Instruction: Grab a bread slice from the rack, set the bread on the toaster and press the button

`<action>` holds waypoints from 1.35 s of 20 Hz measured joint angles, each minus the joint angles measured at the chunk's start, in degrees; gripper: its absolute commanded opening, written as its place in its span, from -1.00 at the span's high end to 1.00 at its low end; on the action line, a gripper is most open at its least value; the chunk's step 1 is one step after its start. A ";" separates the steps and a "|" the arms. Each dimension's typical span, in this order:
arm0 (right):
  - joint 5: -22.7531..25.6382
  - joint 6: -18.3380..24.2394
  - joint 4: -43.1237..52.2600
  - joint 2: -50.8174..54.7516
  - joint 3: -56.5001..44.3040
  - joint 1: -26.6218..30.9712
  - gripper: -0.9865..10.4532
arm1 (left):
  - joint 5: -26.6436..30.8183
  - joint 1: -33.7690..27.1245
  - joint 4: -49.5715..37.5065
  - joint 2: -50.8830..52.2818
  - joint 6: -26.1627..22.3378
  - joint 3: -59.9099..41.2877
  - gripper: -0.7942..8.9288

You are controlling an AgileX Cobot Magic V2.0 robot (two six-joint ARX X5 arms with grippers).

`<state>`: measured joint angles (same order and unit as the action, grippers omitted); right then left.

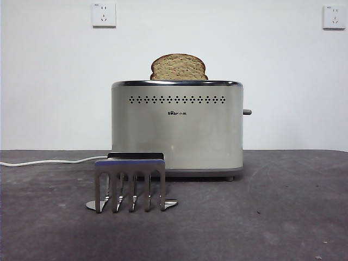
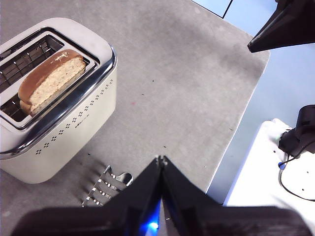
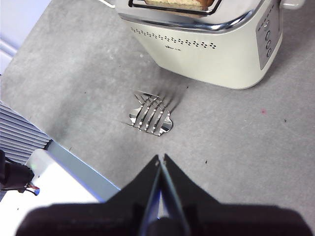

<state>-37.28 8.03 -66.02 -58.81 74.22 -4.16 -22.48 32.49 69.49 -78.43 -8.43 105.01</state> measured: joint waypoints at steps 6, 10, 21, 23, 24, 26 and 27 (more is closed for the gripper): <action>0.00 0.00 0.00 0.00 0.00 0.00 0.83 | 0.00 0.00 -0.96 0.00 -0.07 0.00 0.84; 0.00 0.00 0.02 0.00 0.00 0.02 0.83 | 1.07 -0.07 -1.22 0.11 -0.09 0.00 0.84; 0.00 0.04 0.00 -0.04 0.00 0.02 0.83 | 5.60 -17.55 -36.28 18.10 -4.63 -11.63 0.84; 0.02 0.11 0.00 -0.04 0.00 0.02 0.83 | 5.86 -21.94 -45.22 25.57 -4.63 -23.06 0.84; 0.02 0.13 0.02 -0.04 0.00 0.02 0.83 | 6.12 -23.74 -48.61 29.18 -4.63 -28.50 0.84; 0.00 0.13 0.02 -0.04 0.00 0.02 0.83 | 8.52 -27.52 -55.63 37.11 -4.63 -40.72 0.84; 0.00 0.13 0.00 -0.04 0.00 0.02 0.83 | 10.25 -29.16 -58.84 40.81 -4.61 -46.60 0.84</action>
<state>-37.28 8.16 -66.02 -58.85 74.22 -4.14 -12.23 3.33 10.66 -37.63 -13.04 58.41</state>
